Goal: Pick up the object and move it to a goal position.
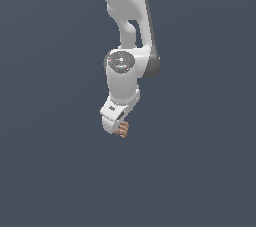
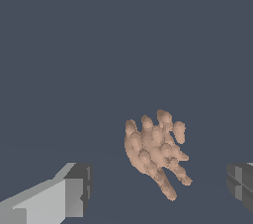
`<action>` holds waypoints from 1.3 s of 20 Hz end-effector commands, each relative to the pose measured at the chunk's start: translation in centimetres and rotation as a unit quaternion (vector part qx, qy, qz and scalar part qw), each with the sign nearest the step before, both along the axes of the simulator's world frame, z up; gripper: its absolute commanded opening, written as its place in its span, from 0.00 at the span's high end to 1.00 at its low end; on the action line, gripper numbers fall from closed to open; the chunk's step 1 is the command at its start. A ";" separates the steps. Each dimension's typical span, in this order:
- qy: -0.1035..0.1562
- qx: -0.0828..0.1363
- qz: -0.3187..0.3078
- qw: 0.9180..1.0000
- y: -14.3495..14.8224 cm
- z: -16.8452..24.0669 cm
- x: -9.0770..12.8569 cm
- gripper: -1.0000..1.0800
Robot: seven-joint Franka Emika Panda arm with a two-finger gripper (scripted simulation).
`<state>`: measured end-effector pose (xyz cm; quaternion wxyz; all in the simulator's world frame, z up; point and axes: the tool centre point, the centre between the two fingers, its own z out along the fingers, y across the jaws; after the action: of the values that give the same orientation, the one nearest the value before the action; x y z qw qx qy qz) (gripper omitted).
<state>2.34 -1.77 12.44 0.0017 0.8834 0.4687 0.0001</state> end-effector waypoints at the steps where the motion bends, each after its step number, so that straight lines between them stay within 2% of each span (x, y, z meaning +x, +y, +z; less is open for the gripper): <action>1: 0.000 0.000 0.033 0.999 -0.4 -0.4 0.1 0.04; 13: 0.001 0.001 0.140 0.990 -1.6 -1.8 0.3 0.04; 26: 0.001 0.001 0.159 0.987 -1.8 -2.7 0.3 0.04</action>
<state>2.68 -3.63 10.05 0.0004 0.7981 0.6025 0.0003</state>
